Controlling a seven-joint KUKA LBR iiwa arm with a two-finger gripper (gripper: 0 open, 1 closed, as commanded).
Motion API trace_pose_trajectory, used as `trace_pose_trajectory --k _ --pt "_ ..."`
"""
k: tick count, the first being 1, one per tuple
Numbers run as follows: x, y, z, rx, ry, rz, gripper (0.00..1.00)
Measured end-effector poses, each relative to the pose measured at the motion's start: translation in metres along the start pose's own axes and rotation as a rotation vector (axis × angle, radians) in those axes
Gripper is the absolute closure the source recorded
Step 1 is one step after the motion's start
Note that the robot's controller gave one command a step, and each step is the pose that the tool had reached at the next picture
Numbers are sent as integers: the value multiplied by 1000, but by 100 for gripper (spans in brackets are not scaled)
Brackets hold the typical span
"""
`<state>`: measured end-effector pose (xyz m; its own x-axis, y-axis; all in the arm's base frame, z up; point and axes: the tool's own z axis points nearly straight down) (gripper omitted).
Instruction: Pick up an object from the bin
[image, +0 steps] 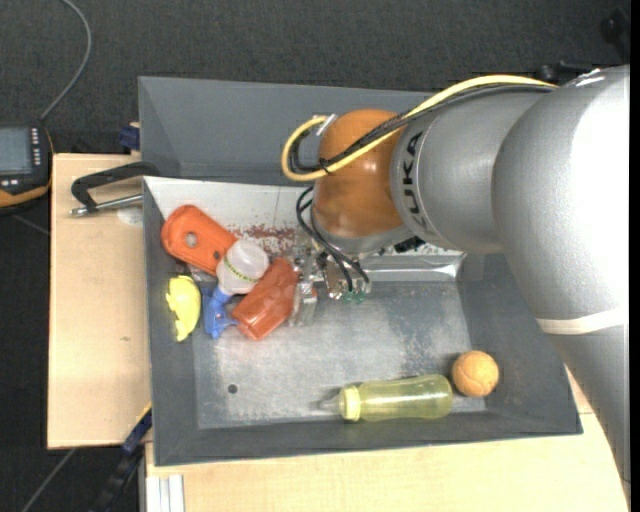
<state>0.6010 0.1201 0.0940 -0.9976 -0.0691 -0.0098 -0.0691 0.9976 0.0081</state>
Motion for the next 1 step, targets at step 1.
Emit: trace_pose_trajectory --k 1 --pt "1 0 -12 0 3 0 100"
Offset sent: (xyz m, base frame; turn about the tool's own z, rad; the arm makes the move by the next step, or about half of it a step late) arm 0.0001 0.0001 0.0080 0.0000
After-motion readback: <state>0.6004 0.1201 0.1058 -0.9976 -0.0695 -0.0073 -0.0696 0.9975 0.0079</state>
